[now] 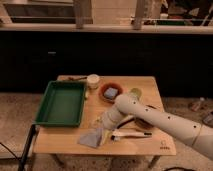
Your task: Place towel in table surface
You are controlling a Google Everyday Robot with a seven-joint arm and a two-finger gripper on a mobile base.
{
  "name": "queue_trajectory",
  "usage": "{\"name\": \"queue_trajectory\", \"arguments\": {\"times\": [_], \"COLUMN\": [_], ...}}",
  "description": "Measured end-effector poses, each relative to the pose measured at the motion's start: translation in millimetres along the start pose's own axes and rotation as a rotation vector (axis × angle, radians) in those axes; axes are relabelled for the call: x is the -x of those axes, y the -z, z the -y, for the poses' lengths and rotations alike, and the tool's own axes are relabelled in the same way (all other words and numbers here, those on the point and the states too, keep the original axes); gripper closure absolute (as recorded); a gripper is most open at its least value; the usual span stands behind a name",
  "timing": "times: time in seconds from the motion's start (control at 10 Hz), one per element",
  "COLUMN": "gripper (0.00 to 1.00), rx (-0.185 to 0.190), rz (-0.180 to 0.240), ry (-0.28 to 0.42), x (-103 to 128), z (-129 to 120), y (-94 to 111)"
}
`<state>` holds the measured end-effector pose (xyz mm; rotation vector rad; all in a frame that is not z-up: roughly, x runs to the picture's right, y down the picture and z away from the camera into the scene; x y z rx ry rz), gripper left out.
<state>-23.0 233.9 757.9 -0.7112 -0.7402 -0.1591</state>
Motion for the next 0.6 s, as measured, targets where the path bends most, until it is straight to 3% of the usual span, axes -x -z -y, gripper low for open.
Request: {"name": "queue_trajectory", "arguments": {"times": [0.6], "gripper": [0.2], "rx": [-0.066], "rz": [0.0], "ry": [-0.028], "x": [-12], "z": [-4], "y": [38]}}
